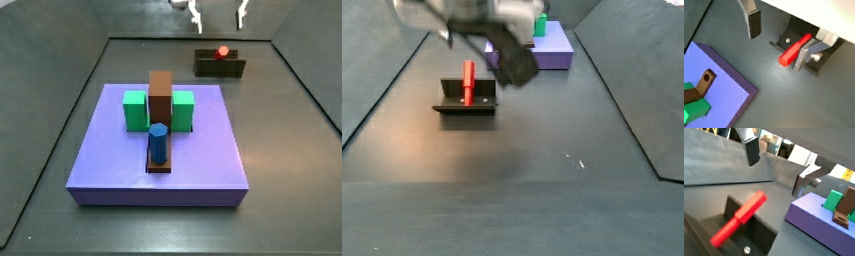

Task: Pick up the red object. Move up. Place the red object on the fixture. Regrasp the red object. Move to above the board. Insert the red object.
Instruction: Regrasp the red object.

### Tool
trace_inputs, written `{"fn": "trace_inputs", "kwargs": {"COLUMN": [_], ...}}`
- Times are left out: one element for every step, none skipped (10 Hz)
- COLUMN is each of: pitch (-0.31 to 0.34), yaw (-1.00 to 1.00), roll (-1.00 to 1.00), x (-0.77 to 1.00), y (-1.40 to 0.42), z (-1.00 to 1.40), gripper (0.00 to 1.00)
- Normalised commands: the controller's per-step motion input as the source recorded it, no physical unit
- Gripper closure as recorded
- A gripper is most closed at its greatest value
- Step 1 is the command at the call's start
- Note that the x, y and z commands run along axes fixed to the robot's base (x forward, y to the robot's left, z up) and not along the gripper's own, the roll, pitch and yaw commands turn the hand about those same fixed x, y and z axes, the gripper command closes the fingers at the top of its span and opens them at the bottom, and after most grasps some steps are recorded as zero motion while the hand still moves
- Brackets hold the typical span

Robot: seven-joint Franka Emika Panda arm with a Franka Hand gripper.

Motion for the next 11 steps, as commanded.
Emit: {"fn": "trace_inputs", "kwargs": {"pitch": [0.0,0.02,0.02,0.057,0.02,0.031,0.049,0.0,0.0,0.0,-0.017], "yaw": [0.32,0.15,0.0,-0.1,-0.27,-0.41,-0.44,-0.11,-0.12,-0.21,-0.02], "roll": [1.0,1.0,1.0,1.0,1.0,1.0,1.0,1.0,1.0,1.0,1.0], "x": [0.0,0.08,0.24,0.33,0.12,0.0,0.04,0.0,0.06,0.07,-0.01], "y": [-0.11,-0.11,-0.15,-0.12,-0.03,0.0,0.0,-0.13,-0.27,-0.23,-0.3], "z": [0.33,0.05,0.04,0.01,0.0,0.0,-0.01,0.0,0.0,0.0,-0.16], "gripper": [0.0,0.0,0.0,0.0,0.0,0.0,0.0,0.0,0.0,0.0,0.0]}}
